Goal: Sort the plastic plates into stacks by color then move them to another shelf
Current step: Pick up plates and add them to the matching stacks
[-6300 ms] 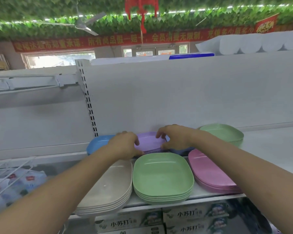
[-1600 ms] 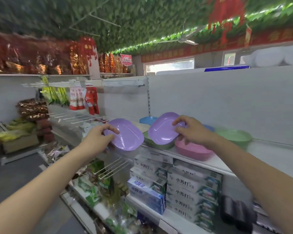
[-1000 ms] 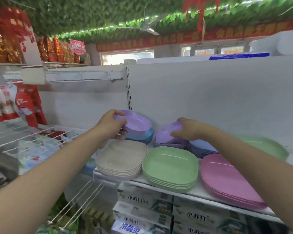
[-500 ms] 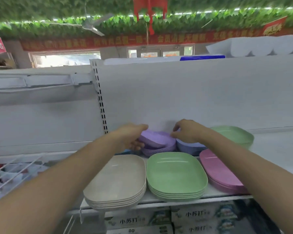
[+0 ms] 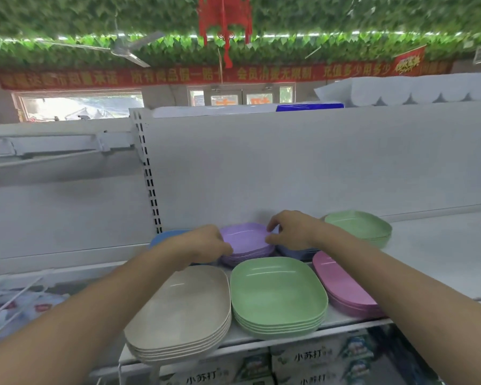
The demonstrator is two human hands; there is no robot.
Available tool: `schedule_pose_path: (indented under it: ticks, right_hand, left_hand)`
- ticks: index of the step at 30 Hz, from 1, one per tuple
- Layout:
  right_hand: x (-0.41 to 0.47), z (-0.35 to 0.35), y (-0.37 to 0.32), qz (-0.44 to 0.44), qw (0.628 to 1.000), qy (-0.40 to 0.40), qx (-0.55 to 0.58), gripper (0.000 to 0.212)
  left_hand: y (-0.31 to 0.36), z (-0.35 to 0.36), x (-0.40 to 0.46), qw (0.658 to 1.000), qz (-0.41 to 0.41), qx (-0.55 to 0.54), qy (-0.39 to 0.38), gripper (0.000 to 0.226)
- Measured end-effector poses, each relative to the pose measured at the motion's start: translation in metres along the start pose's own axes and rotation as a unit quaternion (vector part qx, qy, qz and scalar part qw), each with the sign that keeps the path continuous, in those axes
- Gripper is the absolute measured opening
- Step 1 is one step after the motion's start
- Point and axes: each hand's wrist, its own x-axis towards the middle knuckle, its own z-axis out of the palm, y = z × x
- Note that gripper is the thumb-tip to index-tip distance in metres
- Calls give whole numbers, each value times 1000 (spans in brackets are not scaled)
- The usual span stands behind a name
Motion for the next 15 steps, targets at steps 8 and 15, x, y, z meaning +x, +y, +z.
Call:
schedule_pose_path:
  ticks: [8, 15]
  right_hand:
    - [-5, 7, 0, -23, 999, 26, -22, 32]
    - [-36, 5, 6, -46, 997, 66, -6, 27]
  left_hand:
    - [-3, 0, -8, 997, 56, -30, 44, 20]
    - [25, 17, 1, 986, 143, 8, 89, 28]
